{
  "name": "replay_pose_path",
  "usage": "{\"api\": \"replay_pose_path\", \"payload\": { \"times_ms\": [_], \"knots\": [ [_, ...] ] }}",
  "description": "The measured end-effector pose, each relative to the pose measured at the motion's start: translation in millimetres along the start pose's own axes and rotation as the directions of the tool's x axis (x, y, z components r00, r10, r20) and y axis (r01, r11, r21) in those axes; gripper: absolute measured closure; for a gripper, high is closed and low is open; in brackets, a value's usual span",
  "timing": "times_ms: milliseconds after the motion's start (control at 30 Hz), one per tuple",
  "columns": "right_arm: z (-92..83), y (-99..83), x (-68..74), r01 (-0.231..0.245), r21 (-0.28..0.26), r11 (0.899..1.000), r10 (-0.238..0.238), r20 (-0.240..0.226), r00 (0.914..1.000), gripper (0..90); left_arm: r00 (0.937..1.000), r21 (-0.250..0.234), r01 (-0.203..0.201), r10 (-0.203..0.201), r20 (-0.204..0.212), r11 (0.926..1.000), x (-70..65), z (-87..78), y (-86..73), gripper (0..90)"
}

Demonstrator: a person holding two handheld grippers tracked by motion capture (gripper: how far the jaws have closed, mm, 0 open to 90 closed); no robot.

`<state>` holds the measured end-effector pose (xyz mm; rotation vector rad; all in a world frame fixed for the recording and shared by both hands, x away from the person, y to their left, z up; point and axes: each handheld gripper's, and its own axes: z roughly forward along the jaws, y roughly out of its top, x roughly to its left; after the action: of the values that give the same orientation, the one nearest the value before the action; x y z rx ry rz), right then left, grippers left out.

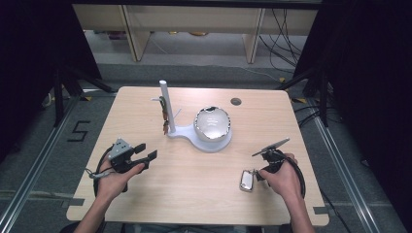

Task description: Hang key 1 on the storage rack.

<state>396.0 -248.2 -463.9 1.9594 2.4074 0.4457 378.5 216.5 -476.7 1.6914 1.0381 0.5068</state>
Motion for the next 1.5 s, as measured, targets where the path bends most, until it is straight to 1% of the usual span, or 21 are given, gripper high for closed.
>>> {"api": "replay_pose_path", "payload": {
  "times_ms": [33, 67, 100, 133, 167, 200, 233, 267, 467, 500, 533, 667, 733, 767, 800, 1033, 1167, 1200, 1267, 1333, 1500],
  "knots": [
    [-0.4, 1.0, -2.8, 0.018, -0.008, 1.000, -0.018, -0.013, 0.9998, 69.7, 1.0000, 0.000, 0.001, -0.001, 0.001, 1.0000, -0.1, 0.1, -0.2, 40.9],
    [-1.5, 2.1, -3.4, -0.006, -0.020, 1.000, 0.005, -0.028, 0.9996, 79.9, 1.0000, 0.003, 0.002, -0.002, 0.000, 1.0000, -0.1, 0.2, -0.6, 40.9],
    [-3.1, 3.5, -4.2, -0.012, -0.014, 1.000, 0.011, -0.053, 0.9986, 84.2, 1.0000, 0.005, 0.003, -0.003, 0.000, 1.0000, 0.0, 0.2, -0.8, 40.9],
    [-3.1, 3.5, -4.2, -0.012, -0.014, 1.000, 0.011, -0.053, 0.9986, 84.2, 1.0000, 0.005, 0.003, -0.003, 0.000, 1.0000, 0.0, 0.2, -0.8, 40.9],
    [-3.6, 4.2, -6.8, 0.002, -0.049, 0.999, -0.005, -0.075, 0.9972, 86.0, 1.0000, 0.005, 0.004, -0.004, 0.001, 1.0000, -0.1, 0.3, -0.9, 40.9],
    [-3.2, 5.3, -7.9, 0.026, -0.041, 0.999, -0.028, -0.061, 0.9978, 85.6, 1.0000, 0.004, 0.004, -0.004, 0.001, 1.0000, 0.0, 0.5, -0.8, 40.9],
    [-3.2, 5.3, -7.9, 0.026, -0.041, 0.999, -0.028, -0.061, 0.9978, 85.6, 1.0000, 0.004, 0.004, -0.004, 0.001, 1.0000, 0.0, 0.5, -0.8, 40.9],
    [-4.5, 6.0, -5.4, -0.001, -0.014, 1.000, 0.001, -0.054, 0.9985, 85.0, 1.0000, 0.001, 0.003, -0.003, 0.001, 1.0000, 0.1, 0.5, -0.4, 40.9],
    [-3.9, 6.5, -3.0, 0.026, -0.002, 1.000, -0.027, -0.036, 0.9990, 80.3, 1.0000, 0.000, 0.004, -0.004, -0.002, 1.0000, 1.0, -0.3, -0.2, 40.9],
    [-0.6, 6.7, -4.8, 0.065, -0.016, 0.998, -0.065, -0.035, 0.9972, 77.5, 1.0000, 0.001, 0.003, -0.003, -0.002, 1.0000, 1.1, -0.5, -0.2, 40.9],
    [-0.7, 6.0, -2.6, 0.024, 0.006, 1.000, -0.024, -0.032, 0.9992, 75.5, 1.0000, 0.001, 0.001, -0.001, -0.002, 1.0000, 1.1, -0.8, -0.2, 40.9],
    [5.0, 2.7, -1.7, 0.005, -0.001, 1.000, -0.005, -0.027, 0.9996, 72.6, 1.0000, 0.003, 0.005, -0.005, -0.003, 1.0000, 1.5, -0.1, -1.4, 40.9],
    [6.8, 1.8, -2.0, 0.002, 0.000, 1.000, -0.002, -0.040, 0.9992, 74.0, 1.0000, 0.004, 0.004, -0.004, -0.004, 1.0000, 1.4, 0.0, -1.6, 40.9],
    [9.2, 0.7, -3.1, 0.003, -0.025, 1.000, -0.004, -0.048, 0.9988, 81.0, 1.0000, -0.002, 0.006, -0.006, 0.004, 1.0000, 1.5, 0.9, -2.0, 40.9],
    [9.2, 0.2, -2.9, -0.024, -0.017, 1.000, 0.023, -0.046, 0.9987, 84.6, 1.0000, -0.002, 0.006, -0.006, 0.004, 1.0000, 1.5, 0.9, -2.0, 40.9],
    [2.6, 0.3, -6.2, -0.038, -0.042, 0.998, 0.036, -0.058, 0.9977, 87.0, 1.0000, 0.001, 0.001, -0.001, 0.006, 1.0000, 0.7, 1.1, -1.1, 40.9],
    [-9.1, 2.2, -4.9, -0.016, -0.041, 0.999, 0.013, -0.057, 0.9983, 87.1, 1.0000, 0.004, -0.003, 0.003, 0.002, 1.0000, -1.3, 0.6, 0.1, 41.1],
    [-20.1, 4.6, 0.1, 0.000, -0.032, 0.999, -0.002, -0.064, 0.9980, 87.0, 0.9999, 0.000, -0.007, 0.007, 0.010, 1.0000, -3.2, 0.6, 1.3, 41.1],
    [-25.6, 5.8, 4.5, -0.013, -0.019, 1.000, 0.012, -0.076, 0.9970, 87.1, 0.9998, -0.001, -0.011, 0.011, 0.014, 0.9999, -4.6, 0.5, 2.1, 41.1],
    [-40.9, 11.7, 7.6, 0.086, -0.009, 0.996, -0.086, -0.084, 0.9927, 87.1, 0.9990, -0.005, -0.025, 0.025, 0.036, 0.9997, -11.2, 0.1, 5.6, 41.1],
    [-65.4, 18.9, 23.1, 0.147, 0.025, 0.989, -0.145, -0.083, 0.9860, 87.0, 0.9950, -0.021, -0.050, 0.051, 0.086, 0.9985, -25.2, 0.5, 13.6, 41.0]
  ]
}}
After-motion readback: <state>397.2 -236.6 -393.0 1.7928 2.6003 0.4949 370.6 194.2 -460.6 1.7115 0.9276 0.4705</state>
